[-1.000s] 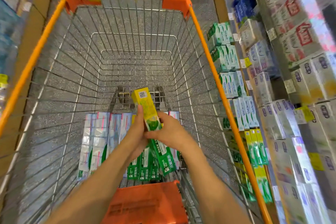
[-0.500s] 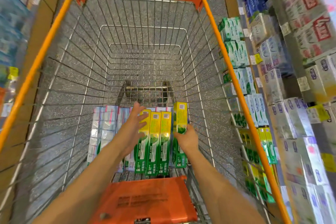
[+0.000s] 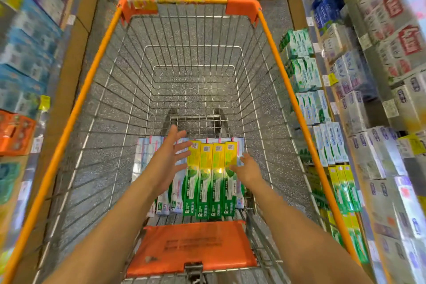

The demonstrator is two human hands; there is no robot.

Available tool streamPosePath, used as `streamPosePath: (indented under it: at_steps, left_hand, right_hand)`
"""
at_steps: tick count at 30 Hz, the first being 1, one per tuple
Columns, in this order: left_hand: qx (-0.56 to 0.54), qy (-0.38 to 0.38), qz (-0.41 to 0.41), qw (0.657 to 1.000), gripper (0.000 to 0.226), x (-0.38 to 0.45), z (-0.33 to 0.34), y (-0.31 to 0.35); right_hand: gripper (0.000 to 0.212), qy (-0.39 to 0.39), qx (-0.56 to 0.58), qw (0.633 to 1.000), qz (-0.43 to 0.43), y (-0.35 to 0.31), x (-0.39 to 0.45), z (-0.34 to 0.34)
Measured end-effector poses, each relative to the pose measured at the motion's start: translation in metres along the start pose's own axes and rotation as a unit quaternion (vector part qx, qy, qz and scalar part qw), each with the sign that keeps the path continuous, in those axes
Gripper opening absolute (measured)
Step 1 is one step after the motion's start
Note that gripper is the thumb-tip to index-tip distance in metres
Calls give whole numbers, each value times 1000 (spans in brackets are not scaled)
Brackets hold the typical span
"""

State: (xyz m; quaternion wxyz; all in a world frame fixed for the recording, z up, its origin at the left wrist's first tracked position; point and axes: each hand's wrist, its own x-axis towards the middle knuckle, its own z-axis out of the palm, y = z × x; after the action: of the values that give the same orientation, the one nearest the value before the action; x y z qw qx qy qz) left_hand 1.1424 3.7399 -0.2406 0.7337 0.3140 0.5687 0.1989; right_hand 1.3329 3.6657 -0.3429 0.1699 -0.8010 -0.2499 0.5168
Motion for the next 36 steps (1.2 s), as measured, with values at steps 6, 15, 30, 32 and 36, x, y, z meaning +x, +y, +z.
streamPosePath:
  at_steps: [6, 15, 30, 32, 36]
  left_hand:
    - [-4, -26, 130, 991, 48, -85, 48, 98]
    - [91, -136, 346, 924, 17, -238, 200, 157]
    - [397, -342, 339, 781, 14, -295, 439, -22]
    - [420, -341, 321, 777, 15, -288, 472, -56]
    - [472, -324, 276, 772, 16, -264, 522, -127]
  right_hand:
    - [67, 106, 4, 965, -240, -117, -123, -85]
    - [49, 361, -64, 860, -355, -85, -383, -262]
    - [38, 507, -2, 852, -129, 228, -486, -382]
    - [38, 481, 6, 870, -104, 265, -478, -401]
    - [41, 428, -1, 901, -70, 328, -457, -430]
